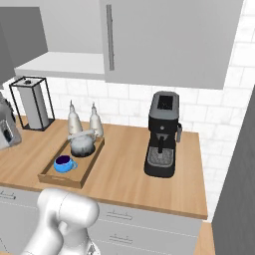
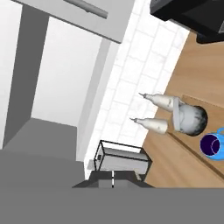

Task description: Pick the kettle from the counter and place it on the tray. Then pick the mug from the cabinet and place it on the tray. Then close the cabinet doors.

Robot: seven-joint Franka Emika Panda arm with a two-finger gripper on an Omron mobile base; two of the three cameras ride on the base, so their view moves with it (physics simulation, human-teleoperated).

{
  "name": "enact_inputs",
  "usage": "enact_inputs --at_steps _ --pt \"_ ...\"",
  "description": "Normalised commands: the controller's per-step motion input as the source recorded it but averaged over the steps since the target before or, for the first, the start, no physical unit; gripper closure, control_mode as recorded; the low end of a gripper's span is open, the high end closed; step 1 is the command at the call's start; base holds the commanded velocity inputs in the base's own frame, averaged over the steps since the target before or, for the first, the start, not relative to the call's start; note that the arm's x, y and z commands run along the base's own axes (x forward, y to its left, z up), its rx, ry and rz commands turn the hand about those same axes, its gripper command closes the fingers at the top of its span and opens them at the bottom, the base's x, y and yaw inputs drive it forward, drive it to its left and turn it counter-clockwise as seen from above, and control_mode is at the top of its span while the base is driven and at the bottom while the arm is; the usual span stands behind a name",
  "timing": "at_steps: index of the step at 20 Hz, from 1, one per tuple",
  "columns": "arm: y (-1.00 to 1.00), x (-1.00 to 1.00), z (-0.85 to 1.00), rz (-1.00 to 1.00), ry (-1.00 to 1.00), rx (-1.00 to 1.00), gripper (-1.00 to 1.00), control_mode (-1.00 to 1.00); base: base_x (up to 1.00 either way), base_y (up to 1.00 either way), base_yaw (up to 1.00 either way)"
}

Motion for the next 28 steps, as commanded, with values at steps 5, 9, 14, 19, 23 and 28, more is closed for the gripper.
enact_inputs --at_steps 5,9,14,19,23,28 --pt "1.00 -0.63 -0.06 0.00 0.02 -0.12 1.00 -1.00 0.00 0.00 0.00" --pt "0.99 -0.12 -0.44 0.00 -0.01 -0.17 1.00 -1.00 0.00 0.00 0.00" --pt "0.40 -0.01 -0.40 -0.04 -0.11 -0.09 1.00 -1.00 0.00 0.00 0.00" --pt "0.09 -0.06 -0.24 0.00 -0.05 -0.10 1.00 -1.00 0.00 0.00 0.00" --pt "0.42 -0.41 -0.23 0.03 -0.26 -0.03 1.00 -1.00 0.00 0.00 0.00" --pt "0.70 -0.23 -0.17 0.00 -0.21 0.00 1.00 -1.00 0.00 0.00 0.00"
